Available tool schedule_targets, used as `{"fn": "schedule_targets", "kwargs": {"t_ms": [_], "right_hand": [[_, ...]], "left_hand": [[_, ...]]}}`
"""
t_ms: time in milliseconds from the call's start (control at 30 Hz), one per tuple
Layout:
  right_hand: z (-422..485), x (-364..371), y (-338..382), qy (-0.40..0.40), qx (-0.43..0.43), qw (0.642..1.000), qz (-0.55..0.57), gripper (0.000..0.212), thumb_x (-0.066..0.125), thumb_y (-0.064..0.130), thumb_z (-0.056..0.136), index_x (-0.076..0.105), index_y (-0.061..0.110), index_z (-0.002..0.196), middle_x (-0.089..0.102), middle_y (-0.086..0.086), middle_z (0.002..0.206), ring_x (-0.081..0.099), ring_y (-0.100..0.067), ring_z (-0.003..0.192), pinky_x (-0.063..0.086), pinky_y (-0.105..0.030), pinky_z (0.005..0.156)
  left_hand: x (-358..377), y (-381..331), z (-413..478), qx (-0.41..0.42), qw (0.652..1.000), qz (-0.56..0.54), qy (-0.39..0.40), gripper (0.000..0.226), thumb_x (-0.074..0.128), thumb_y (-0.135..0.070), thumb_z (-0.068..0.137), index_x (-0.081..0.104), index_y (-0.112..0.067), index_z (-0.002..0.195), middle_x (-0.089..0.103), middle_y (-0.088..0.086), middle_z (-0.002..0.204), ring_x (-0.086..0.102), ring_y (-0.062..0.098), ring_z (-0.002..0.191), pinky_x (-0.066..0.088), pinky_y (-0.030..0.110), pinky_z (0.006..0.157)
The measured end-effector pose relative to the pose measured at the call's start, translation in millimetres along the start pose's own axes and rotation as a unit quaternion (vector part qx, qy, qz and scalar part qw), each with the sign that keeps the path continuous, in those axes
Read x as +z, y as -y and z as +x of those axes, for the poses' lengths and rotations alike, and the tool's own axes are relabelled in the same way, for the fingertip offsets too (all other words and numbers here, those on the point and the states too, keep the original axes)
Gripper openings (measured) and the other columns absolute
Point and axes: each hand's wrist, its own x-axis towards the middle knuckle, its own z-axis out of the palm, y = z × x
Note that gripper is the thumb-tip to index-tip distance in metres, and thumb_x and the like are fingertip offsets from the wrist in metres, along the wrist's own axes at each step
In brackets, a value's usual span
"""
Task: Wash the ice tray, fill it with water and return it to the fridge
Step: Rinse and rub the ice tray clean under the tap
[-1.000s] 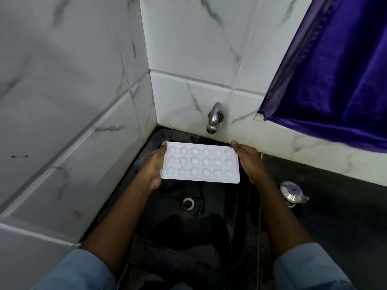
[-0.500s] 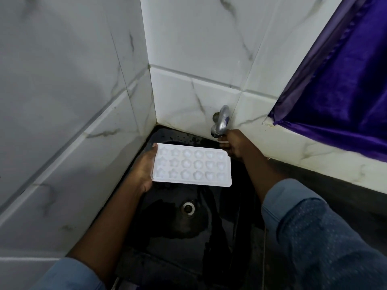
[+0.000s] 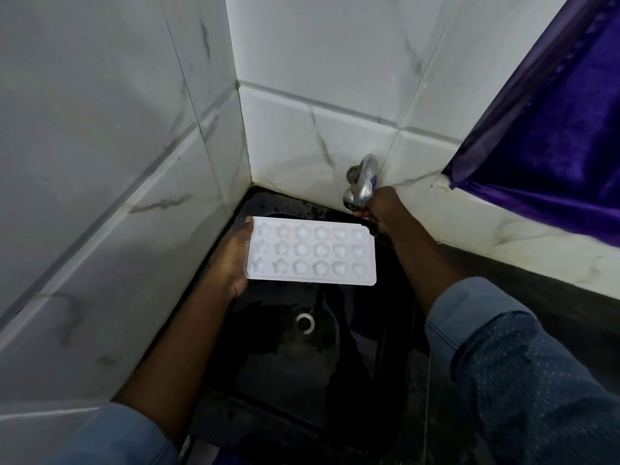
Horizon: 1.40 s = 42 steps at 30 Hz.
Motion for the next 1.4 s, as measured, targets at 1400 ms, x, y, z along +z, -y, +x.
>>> {"fn": "schedule_targets", "kwargs": {"t_ms": [1400], "right_hand": [[-12, -2, 5, -0.039, -0.035, 0.989, -0.139, 0.025, 0.063, 0.014, 0.101, 0.071, -0.01, 0.106, 0.071, -0.02, 0.096, 0.067, -0.027, 0.094, 0.054, -0.029, 0.072]], "left_hand": [[-3, -12, 7, -0.004, 1.0, -0.017, -0.024, 0.048, 0.045, -0.052, 0.111, 0.074, -0.014, 0.119, 0.082, 0.008, 0.111, 0.081, 0.026, 0.094, 0.063, 0.04, 0.075]]}}
